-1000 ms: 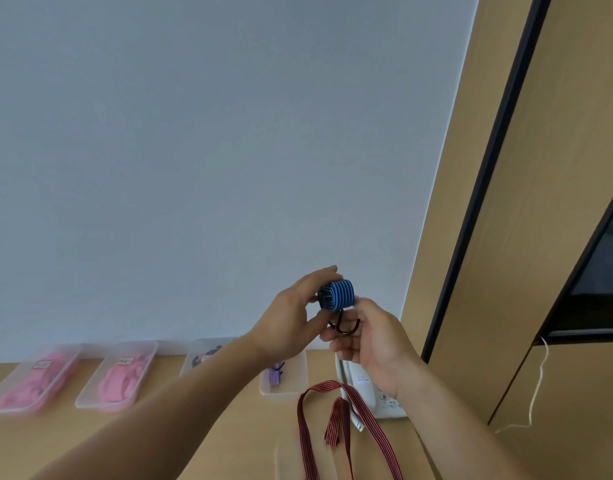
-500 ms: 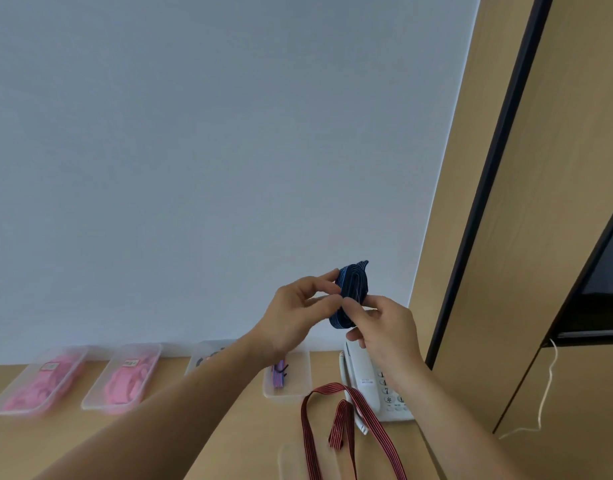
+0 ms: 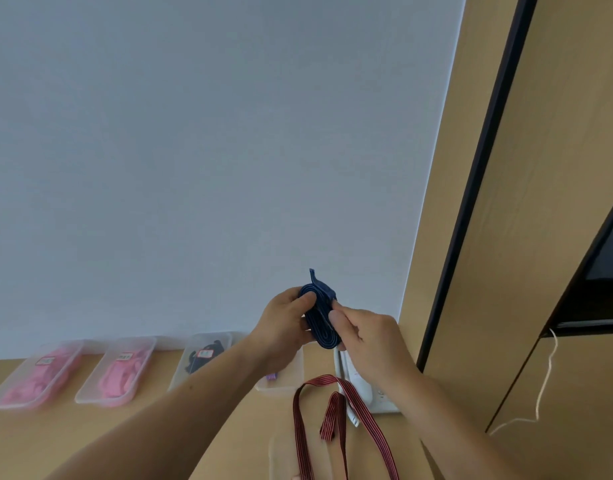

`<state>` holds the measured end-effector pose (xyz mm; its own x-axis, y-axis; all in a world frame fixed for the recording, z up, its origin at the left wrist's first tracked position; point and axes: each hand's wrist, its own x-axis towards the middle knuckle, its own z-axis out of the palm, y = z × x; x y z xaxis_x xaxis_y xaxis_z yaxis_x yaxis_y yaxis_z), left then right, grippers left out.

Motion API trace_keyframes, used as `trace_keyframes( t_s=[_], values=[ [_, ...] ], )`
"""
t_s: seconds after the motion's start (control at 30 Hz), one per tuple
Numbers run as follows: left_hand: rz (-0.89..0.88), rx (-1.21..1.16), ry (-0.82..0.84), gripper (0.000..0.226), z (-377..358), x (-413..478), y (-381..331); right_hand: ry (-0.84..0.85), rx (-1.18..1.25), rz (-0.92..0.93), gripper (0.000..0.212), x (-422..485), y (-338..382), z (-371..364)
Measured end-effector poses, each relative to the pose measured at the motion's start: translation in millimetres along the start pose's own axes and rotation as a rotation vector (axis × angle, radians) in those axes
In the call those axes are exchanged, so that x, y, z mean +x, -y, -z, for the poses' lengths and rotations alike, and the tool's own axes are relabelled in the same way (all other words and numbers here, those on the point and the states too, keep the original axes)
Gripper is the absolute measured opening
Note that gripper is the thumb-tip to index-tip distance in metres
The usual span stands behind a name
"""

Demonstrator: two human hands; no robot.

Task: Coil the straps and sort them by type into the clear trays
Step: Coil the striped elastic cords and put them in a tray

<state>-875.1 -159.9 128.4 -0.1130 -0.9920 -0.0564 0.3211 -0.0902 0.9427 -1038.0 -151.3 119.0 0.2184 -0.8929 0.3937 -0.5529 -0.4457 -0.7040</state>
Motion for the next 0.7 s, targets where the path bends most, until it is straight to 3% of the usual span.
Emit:
trace_keyframes(
  t_s=[0.17,0.37,0.53,0.7],
  values=[
    [0.089,-0.087,-0.047,0.026,0.4,-0.1,15.5,0.047,0.085,-0.077,0.017,5.1,-11.6,3.1],
    [0.26,-0.135,-0.118,0.037,11.0,-6.8,35.6,0.158,-0.113,-0.021,0.016,2.9,-26.4,-28.3],
    [0.319,-0.167,-0.349,0.024,38.2,5.6,54.0,0.193,-0.156,0.024,0.018,3.7,-26.2,-71.8],
    [0.425,-0.205,-0.268,0.031,76.2,29.4,71.6,0.166,-0.236,-0.052,0.024,14.0,-33.7,-115.8]
  ],
)
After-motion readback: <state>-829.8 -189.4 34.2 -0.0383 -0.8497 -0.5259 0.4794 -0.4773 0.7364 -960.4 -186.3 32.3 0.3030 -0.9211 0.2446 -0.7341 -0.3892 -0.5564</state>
